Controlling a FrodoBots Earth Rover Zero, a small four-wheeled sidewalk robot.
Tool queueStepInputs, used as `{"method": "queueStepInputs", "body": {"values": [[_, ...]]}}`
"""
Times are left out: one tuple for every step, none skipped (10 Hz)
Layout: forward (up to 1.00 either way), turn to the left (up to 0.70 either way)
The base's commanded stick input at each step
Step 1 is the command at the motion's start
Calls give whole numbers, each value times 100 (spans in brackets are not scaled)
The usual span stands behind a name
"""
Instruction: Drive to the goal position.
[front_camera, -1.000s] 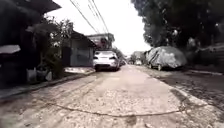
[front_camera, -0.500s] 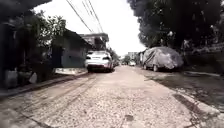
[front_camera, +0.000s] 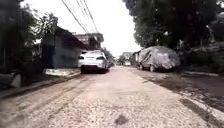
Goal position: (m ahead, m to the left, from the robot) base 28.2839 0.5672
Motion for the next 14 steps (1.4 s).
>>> {"method": "queueStepInputs", "body": {"values": [[70,0],[70,0],[70,0],[70,0],[70,0],[70,0],[70,0],[70,0],[70,0],[70,0],[70,0],[70,0],[70,0],[70,0]]}}
